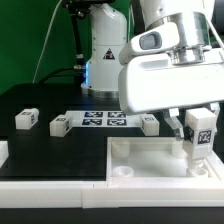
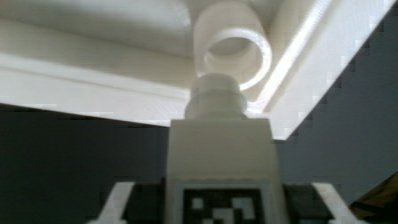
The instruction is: Assemble one leg
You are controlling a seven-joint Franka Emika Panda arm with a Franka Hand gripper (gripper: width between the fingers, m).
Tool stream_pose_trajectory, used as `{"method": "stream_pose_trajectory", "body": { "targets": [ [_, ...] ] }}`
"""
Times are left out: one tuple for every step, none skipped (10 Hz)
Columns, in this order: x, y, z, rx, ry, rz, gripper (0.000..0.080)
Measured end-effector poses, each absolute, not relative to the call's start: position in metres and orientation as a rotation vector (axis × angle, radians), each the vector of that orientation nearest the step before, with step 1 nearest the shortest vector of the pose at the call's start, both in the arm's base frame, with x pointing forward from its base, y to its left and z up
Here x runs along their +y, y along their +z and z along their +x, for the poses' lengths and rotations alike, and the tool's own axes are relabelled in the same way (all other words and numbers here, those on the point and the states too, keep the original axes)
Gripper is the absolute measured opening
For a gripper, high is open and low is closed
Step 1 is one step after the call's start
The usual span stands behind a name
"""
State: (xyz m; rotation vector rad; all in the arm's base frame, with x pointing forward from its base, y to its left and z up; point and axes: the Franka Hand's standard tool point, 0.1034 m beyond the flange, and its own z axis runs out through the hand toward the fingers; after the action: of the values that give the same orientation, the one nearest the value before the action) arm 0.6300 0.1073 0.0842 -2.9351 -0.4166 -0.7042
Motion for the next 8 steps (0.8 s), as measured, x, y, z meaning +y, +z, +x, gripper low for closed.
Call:
{"method": "stream_pose_trajectory", "body": {
  "targets": [
    [0.1074,0.0795,0.6286,-0.416,-0.7,-2.936,0.0287],
    [0.1078,0.0763,0.6286,-0.414,-0.712,-2.935,0.0287],
    [0.1092,0.0755,0.6283,-0.413,-0.732,-2.933,0.0287],
    [0.1109,0.0752,0.6273,-0.416,-0.748,-2.931,0.0287],
    [0.1108,0.0751,0.6275,-0.415,-0.761,-2.93,0.0287],
    [0.1116,0.0751,0.6275,-0.416,-0.765,-2.929,0.0287],
    [0.113,0.0752,0.6273,-0.419,-0.765,-2.928,0.0287],
    [0.1143,0.0754,0.627,-0.422,-0.765,-2.927,0.0287]
  ]
}}
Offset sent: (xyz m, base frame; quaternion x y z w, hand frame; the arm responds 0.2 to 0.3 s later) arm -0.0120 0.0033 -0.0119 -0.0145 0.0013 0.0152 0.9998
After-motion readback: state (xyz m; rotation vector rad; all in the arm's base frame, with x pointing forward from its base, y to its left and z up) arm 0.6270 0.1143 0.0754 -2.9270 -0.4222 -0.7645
